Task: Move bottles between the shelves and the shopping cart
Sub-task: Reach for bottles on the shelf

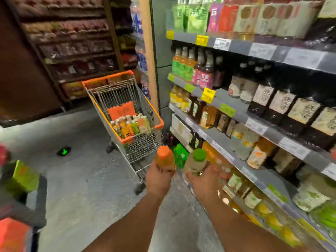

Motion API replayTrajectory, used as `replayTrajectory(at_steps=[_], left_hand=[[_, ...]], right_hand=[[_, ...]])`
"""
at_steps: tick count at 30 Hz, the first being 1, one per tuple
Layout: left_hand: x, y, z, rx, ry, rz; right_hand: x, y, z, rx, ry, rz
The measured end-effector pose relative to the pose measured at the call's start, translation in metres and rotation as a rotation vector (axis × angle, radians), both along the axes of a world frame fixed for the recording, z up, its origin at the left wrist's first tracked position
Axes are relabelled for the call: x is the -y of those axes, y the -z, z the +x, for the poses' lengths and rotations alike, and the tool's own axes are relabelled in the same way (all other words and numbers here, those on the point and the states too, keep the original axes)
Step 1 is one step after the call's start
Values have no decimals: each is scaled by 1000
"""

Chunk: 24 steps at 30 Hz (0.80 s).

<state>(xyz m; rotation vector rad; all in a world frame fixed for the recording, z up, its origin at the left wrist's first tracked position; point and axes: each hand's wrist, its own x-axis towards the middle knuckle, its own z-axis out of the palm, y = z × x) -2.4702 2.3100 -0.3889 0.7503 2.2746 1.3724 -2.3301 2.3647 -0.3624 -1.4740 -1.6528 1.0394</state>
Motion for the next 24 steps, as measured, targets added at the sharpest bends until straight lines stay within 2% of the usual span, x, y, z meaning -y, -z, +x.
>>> replayTrajectory(at_steps=[4, 9, 14, 24], left_hand=[[-18, 15, -57, 39, -111, -11], [-67, 36, -118, 136, -216, -21], [-132, 29, -188, 194, -332, 21], [-224, 37, -353, 173, -367, -26]], right_hand=[[-34, 12, -70, 8, -85, 21], [-99, 33, -153, 23, -212, -104], [-172, 37, -230, 90, -293, -107], [-277, 53, -396, 182, -381, -90]])
